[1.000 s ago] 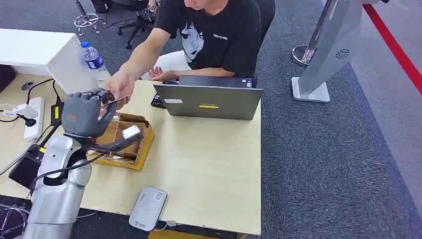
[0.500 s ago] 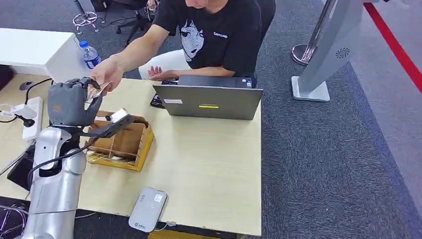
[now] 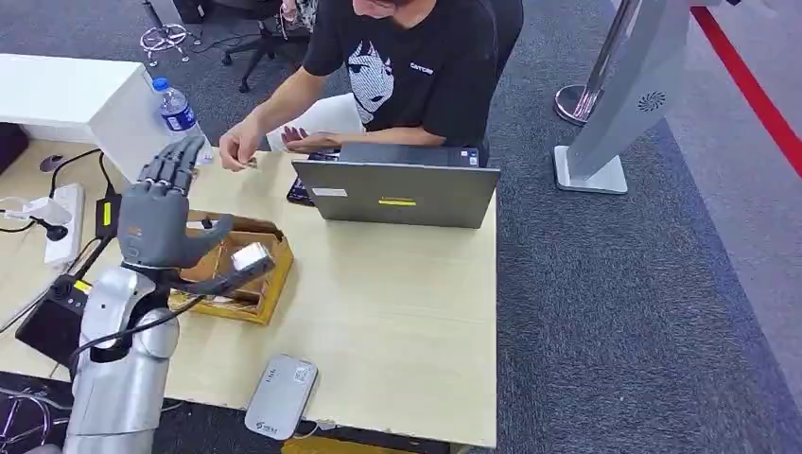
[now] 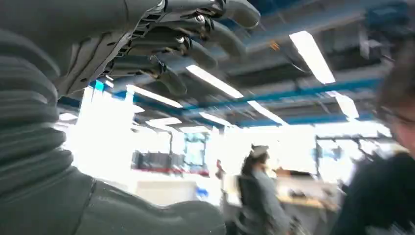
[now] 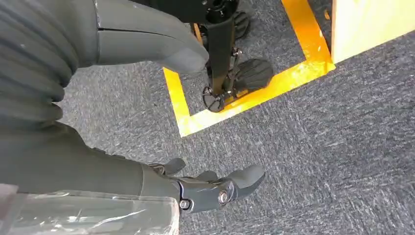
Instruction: Pass the card to the sensor for recognition and then transmit it.
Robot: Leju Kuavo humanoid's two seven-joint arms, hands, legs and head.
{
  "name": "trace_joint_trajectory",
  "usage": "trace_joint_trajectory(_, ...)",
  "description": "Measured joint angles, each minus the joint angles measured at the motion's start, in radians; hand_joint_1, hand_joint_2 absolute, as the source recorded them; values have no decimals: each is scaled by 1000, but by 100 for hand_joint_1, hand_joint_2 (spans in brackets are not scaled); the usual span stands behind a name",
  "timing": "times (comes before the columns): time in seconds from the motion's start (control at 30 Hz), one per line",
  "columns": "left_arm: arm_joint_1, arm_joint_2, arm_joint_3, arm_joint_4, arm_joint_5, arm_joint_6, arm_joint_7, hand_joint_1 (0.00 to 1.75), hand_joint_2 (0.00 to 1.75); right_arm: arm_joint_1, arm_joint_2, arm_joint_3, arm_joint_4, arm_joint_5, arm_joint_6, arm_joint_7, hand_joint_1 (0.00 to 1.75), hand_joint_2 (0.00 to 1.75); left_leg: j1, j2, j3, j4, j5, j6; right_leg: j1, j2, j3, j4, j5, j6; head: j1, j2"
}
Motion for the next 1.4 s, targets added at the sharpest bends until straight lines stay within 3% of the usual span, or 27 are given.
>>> trace_joint_trajectory(0.1,63,74,-117,4,70,-50,-13,0,175,1,0,-20,0,0,2,-3,0,175,0,2,0,0,0,0,0,2,-1,0,0,0,0,0)
trace_joint_trajectory(0.23,117,177,-218,11,105,-60,-15,0,175,4,0,-39,0,4,3,-5,0,175,0,2,0,0,0,0,0,2,-2,0,0,0,0,0)
trace_joint_trajectory(0.43,132,234,-270,11,118,-63,-15,0,175,4,0,-48,0,4,3,-5,0,175,1,1,0,0,0,0,0,1,-1,0,0,0,0,0)
trace_joint_trajectory(0.57,134,258,-289,11,128,-98,-12,0,175,3,0,-50,0,4,3,-5,0,175,0,1,0,0,0,0,0,1,0,0,0,0,0,0)
trace_joint_trajectory(0.77,202,355,-314,7,175,-108,-7,0,175,6,0,-68,0,5,3,-5,0,175,0,2,0,0,0,0,0,1,-1,0,-1,0,0,0)
trace_joint_trajectory(0.93,220,381,-313,1,185,-96,11,0,175,5,0,-81,0,18,3,-5,0,175,1,0,-1,-1,0,0,0,0,0,0,-1,0,0,0)
trace_joint_trajectory(1.2,266,450,-253,-1,223,-150,21,0,175,5,0,-96,0,37,11,-5,0,175,1,0,0,-1,0,0,0,0,0,0,-1,0,0,0)
trace_joint_trajectory(1.4,271,450,-219,0,192,-143,36,0,175,4,0,-99,0,42,12,-5,0,175,1,0,0,-1,0,0,0,0,0,0,-1,0,0,0)
